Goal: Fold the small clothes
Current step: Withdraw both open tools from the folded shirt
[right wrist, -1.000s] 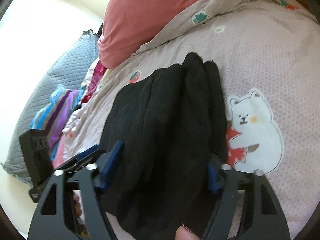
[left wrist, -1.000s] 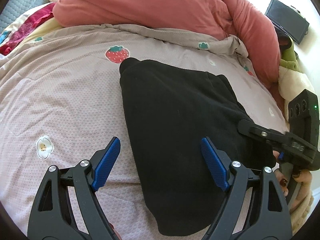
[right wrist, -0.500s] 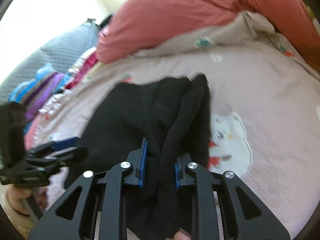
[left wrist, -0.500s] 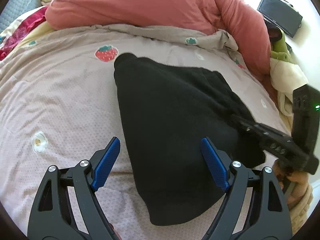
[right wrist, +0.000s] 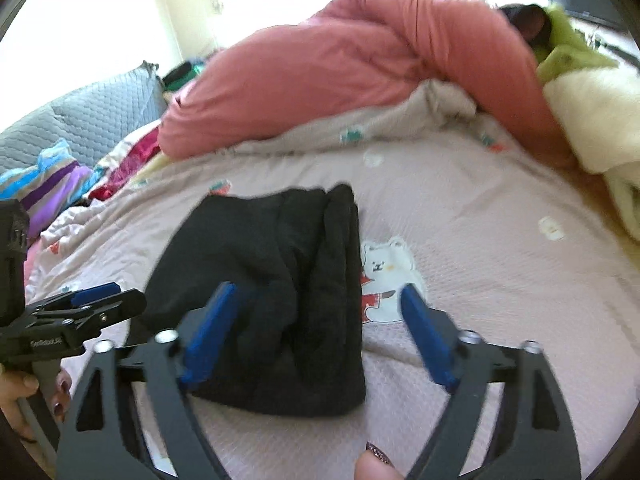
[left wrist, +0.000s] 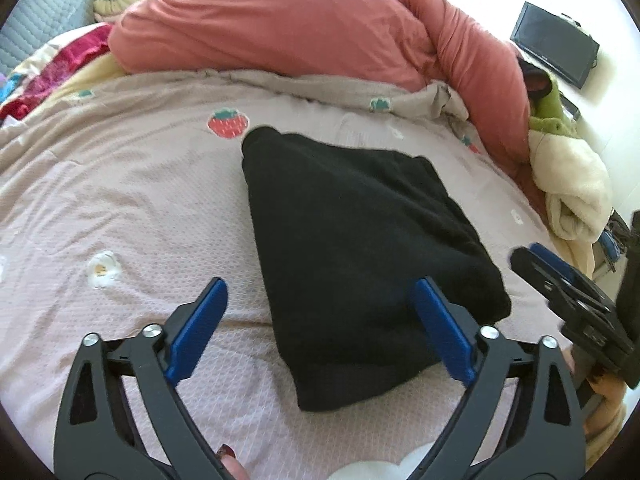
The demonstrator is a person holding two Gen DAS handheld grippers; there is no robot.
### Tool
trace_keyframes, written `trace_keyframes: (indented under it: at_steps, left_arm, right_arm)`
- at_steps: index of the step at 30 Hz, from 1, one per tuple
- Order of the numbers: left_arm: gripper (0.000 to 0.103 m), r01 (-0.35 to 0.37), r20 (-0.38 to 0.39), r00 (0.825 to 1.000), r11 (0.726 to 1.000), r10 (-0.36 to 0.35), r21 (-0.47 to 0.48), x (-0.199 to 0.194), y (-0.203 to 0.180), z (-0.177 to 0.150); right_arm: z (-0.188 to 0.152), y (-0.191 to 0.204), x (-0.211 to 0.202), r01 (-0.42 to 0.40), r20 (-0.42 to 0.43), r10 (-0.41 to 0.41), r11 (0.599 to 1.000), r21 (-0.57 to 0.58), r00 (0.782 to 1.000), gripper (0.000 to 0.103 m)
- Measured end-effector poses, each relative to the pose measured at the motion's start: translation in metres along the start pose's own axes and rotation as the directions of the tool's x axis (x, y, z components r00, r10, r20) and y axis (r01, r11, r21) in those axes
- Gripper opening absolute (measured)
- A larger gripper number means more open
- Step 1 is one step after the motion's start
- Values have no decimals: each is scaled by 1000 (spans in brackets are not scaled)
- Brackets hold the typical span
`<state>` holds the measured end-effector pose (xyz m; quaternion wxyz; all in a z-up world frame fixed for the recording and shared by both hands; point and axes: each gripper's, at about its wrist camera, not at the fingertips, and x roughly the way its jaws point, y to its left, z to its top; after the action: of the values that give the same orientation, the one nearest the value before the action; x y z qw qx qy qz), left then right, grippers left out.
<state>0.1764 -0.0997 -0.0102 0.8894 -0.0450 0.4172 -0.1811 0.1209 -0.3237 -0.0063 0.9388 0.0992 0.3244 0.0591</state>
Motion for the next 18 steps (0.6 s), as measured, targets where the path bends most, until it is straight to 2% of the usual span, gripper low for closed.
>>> trace_keyframes:
  at_steps: [3,9,18]
  left_arm:
    - [93,-9,28,1000,1000,8,13,-14,-3,-2]
    - [93,-43,91,995,998,39,42,-44,-7,-10]
    - [94,-75,87,994,997,73,19,-66,8,-44]
  right_arm:
    - [-2,6,-21,20,46,-19,1000,-19,999,96]
    - [-12,16,-51,41,94,-36,998,-50,995,98]
    - [-47,37,-67,51,65,-47,996,-67,997,98]
